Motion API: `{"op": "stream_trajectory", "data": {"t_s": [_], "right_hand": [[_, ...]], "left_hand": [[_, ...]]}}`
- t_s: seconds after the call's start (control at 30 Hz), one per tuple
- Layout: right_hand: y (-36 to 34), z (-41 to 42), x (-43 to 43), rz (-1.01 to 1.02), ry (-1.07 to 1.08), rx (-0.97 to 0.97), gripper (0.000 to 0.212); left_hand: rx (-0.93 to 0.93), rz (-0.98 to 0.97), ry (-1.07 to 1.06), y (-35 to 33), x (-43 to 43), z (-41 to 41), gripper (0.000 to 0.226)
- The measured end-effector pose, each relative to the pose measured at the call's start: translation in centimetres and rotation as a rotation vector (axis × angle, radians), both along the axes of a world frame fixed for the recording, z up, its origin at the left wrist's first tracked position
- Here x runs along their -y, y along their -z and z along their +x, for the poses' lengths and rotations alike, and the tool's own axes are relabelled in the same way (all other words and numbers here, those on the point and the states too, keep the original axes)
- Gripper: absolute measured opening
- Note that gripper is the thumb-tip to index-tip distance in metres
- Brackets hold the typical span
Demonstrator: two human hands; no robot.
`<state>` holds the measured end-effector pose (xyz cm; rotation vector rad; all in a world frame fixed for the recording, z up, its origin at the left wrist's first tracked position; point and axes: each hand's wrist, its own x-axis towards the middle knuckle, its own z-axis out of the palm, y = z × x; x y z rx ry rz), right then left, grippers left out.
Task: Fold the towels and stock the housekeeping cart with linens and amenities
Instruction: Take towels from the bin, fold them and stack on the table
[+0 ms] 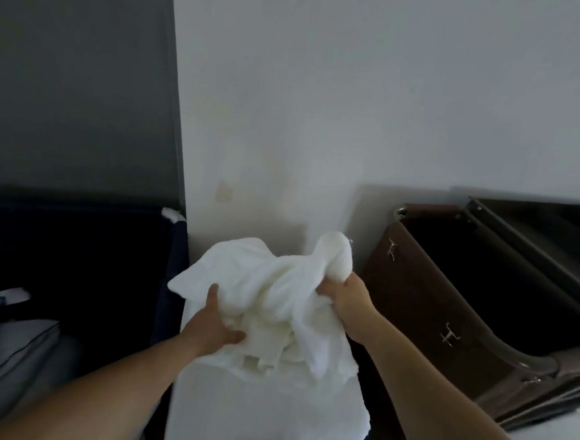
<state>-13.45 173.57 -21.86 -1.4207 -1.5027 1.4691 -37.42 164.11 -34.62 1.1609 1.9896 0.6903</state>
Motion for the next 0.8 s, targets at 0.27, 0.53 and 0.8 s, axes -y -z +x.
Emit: {"op": "stream_trajectory", "data": {"t_s": [0.27,0.53,0.8], "right_hand": [[1.2,-0.1,0.3,-0.196,0.186,-0.228,0.015],[-6.8,-0.8,0.0,-0.038,0.098,-0.449,0.004],[-17.4,-0.2,0.2,0.282,0.211,-0.588,0.026]], "left_hand": [[-0.112,-0.114,0.025,0.2,-0.4,2.4,0.135],[-0.145,0.147,-0.011,-4.4,-0.3,2.1,0.019],[0.883,0.498,0.154,-22.9,-0.8,-0.5,0.047]]}}
